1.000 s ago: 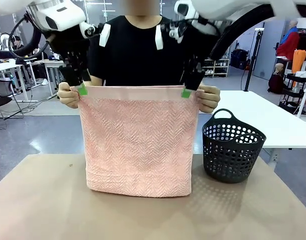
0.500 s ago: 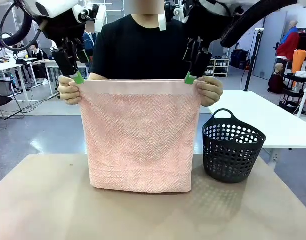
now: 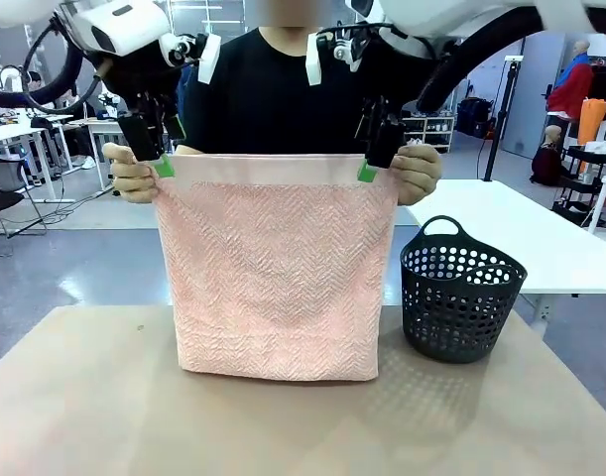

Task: Fold the towel.
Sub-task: Release the end of the 100 cm Hotel Towel you were holding and grab the top end of the folded side.

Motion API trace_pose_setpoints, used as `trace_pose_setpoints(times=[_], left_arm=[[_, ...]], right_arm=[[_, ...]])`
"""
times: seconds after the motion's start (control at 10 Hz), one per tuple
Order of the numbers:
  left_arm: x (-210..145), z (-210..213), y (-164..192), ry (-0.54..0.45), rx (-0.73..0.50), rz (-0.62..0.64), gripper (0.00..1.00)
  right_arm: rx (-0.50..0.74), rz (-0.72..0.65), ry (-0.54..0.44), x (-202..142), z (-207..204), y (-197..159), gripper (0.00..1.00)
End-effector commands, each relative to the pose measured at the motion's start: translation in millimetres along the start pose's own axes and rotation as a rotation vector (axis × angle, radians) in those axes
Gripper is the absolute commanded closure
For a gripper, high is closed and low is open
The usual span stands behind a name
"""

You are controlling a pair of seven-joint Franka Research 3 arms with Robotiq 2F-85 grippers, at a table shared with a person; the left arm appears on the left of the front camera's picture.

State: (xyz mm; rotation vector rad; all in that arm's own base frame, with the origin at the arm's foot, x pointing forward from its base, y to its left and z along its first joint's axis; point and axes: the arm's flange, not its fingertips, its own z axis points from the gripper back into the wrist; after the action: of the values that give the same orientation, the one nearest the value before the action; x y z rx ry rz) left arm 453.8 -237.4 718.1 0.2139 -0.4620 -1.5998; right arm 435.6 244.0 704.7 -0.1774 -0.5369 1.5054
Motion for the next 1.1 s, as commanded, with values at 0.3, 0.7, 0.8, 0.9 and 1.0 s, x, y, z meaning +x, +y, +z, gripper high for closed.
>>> trace_pose_setpoints(times=[0.3, 0.7, 0.8, 0.9, 1.0], left_arm=[[1, -34, 18, 0.016, -0.142, -0.009, 0.0], [-5, -45, 11, 0.021, -0.172, 0.001, 1.0], [-6, -45, 10, 0.023, -0.174, 0.007, 0.61], [-7, -45, 10, 0.027, -0.178, 0.023, 1.0], [-8, -46, 10, 0.023, -0.181, 0.027, 1.0]], right_arm=[[0.121, 0.003, 0.042, 5, -41, -20, 0.0], [0.136, 0.004, 0.063, 1, -51, -18, 1.0], [0.134, 0.003, 0.063, 1, -51, -18, 1.0], [0.135, 0.0, 0.064, 1, -51, -18, 1.0], [0.135, -0.004, 0.063, 0, -51, -18, 0.83]])
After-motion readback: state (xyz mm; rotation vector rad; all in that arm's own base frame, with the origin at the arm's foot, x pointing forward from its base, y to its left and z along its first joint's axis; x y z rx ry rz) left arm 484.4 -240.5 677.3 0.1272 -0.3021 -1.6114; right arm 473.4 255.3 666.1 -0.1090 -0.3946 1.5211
